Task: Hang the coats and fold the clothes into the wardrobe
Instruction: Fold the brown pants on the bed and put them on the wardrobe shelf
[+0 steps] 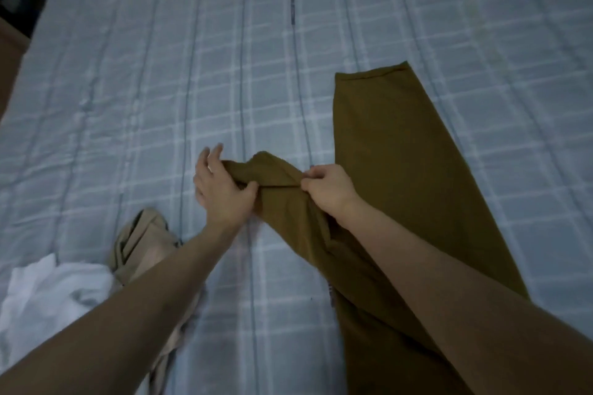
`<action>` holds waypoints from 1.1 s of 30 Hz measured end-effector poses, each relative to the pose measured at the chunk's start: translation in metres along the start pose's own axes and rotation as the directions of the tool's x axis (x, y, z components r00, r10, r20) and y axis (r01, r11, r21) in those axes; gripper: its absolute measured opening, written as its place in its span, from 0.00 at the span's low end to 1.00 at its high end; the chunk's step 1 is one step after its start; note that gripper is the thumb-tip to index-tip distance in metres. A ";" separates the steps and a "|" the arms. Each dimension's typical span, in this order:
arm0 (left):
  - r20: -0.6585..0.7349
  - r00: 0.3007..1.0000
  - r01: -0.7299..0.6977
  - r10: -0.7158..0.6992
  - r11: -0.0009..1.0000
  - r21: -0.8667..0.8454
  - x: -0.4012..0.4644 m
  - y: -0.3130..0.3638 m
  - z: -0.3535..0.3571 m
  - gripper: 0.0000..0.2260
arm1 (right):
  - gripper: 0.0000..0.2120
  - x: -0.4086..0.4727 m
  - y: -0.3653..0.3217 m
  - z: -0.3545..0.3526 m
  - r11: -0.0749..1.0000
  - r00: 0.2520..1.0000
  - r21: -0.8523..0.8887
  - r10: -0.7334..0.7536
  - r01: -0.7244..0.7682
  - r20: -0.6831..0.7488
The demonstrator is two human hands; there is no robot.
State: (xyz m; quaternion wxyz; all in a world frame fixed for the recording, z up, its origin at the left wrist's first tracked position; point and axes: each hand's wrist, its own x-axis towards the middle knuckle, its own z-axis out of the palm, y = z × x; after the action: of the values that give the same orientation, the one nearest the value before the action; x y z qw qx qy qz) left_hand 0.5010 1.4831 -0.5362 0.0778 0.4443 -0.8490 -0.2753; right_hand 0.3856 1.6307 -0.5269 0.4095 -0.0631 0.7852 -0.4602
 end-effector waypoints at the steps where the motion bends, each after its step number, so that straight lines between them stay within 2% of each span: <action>1: 0.083 0.995 0.044 -0.051 0.996 0.081 0.009 -0.002 0.001 0.33 | 0.08 0.003 -0.003 -0.008 1.000 1.000 0.011 -0.005 0.005 0.015; 3: 0.184 0.982 -0.070 0.041 0.985 0.158 0.024 -0.001 0.001 0.26 | 0.11 0.010 -0.005 -0.020 0.998 1.000 0.068 0.012 -0.012 0.005; 4: 0.186 0.975 -0.136 0.118 0.987 0.084 0.033 0.004 0.001 0.19 | 0.10 0.012 -0.008 -0.027 0.994 1.000 0.105 0.029 -0.029 0.002; 6: 0.189 0.958 -0.181 0.216 0.966 -0.184 0.044 0.028 0.003 0.06 | 0.08 0.013 -0.019 -0.045 0.980 0.998 0.192 0.042 -0.051 0.049; 8: 0.260 0.911 -0.206 0.319 0.901 -0.383 0.056 0.064 0.008 0.06 | 0.11 0.013 -0.032 -0.070 0.975 0.990 0.212 0.040 -0.069 0.138; 10: 0.346 0.837 -0.241 0.423 0.854 -0.461 0.072 0.101 0.017 0.07 | 0.16 0.019 -0.037 -0.097 0.987 0.988 0.160 0.001 -0.027 0.155; 12: 0.380 0.794 -0.279 0.475 0.839 -0.467 0.092 0.134 0.033 0.08 | 0.15 0.032 -0.038 -0.121 0.989 0.994 0.097 -0.110 0.112 -0.017; 15: 0.291 0.839 -0.317 0.460 0.848 -0.426 0.124 0.169 0.065 0.09 | 0.05 0.061 -0.035 -0.157 0.930 0.881 0.106 -0.291 0.352 -0.372; 17: 0.269 0.856 -0.343 0.442 0.874 -0.344 0.139 0.185 0.089 0.08 | 0.06 0.081 -0.032 -0.175 0.947 0.814 -0.064 -0.303 0.313 -0.496; 20: 0.335 0.830 -0.426 0.446 0.895 -0.135 0.154 0.203 0.120 0.10 | 0.10 0.112 -0.015 -0.193 0.954 0.797 -0.274 -0.256 0.119 -0.546; 23: 0.307 0.892 -0.326 0.333 0.942 -0.074 0.162 0.204 0.134 0.17 | 0.13 0.127 -0.004 -0.200 0.943 0.808 -0.322 -0.254 0.084 -0.532; 25: 0.297 0.911 -0.278 0.285 0.958 -0.067 0.156 0.201 0.136 0.19 | 0.15 0.130 -0.002 -0.201 0.926 0.792 -0.361 -0.302 0.111 -0.531; 26: 0.292 0.915 -0.263 0.280 0.960 -0.094 0.151 0.202 0.135 0.21 | 0.16 0.128 -0.002 -0.200 0.906 0.746 -0.397 -0.365 0.146 -0.557; 27: 0.273 0.921 -0.252 0.278 0.959 -0.127 0.143 0.203 0.132 0.25 | 0.16 0.123 -0.001 -0.198 0.866 0.667 -0.459 -0.462 0.198 -0.584; 29: 0.151 0.927 -0.332 0.344 0.938 -0.097 0.118 0.201 0.123 0.29 | 0.15 0.109 -0.001 -0.188 0.718 0.502 -0.629 -0.678 0.299 -0.536; 30: 0.076 0.891 -0.448 0.449 0.894 -0.027 0.101 0.199 0.118 0.29 | 0.14 0.099 0.001 -0.183 0.629 0.477 -0.705 -0.754 0.328 -0.451; 31: 0.048 0.815 -0.579 0.578 0.815 0.022 0.081 0.194 0.113 0.28 | 0.14 0.091 0.008 -0.179 0.537 0.498 -0.770 -0.800 0.345 -0.334; 32: 0.075 0.712 -0.701 0.698 0.713 0.030 0.058 0.187 0.109 0.27 | 0.15 0.083 0.019 -0.175 0.452 0.560 -0.817 -0.804 0.357 -0.200; 33: 0.137 0.602 -0.795 0.787 0.606 0.010 0.032 0.177 0.106 0.26 | 0.18 0.075 0.030 -0.173 0.389 0.661 -0.845 -0.748 0.366 -0.059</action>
State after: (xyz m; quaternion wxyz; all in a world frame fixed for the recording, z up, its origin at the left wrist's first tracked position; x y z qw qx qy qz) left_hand 0.3160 1.5799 -0.5334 0.1253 0.0083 -0.9699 -0.2085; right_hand 0.2232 1.7287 -0.5525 -0.0322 -0.3968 0.8979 -0.1877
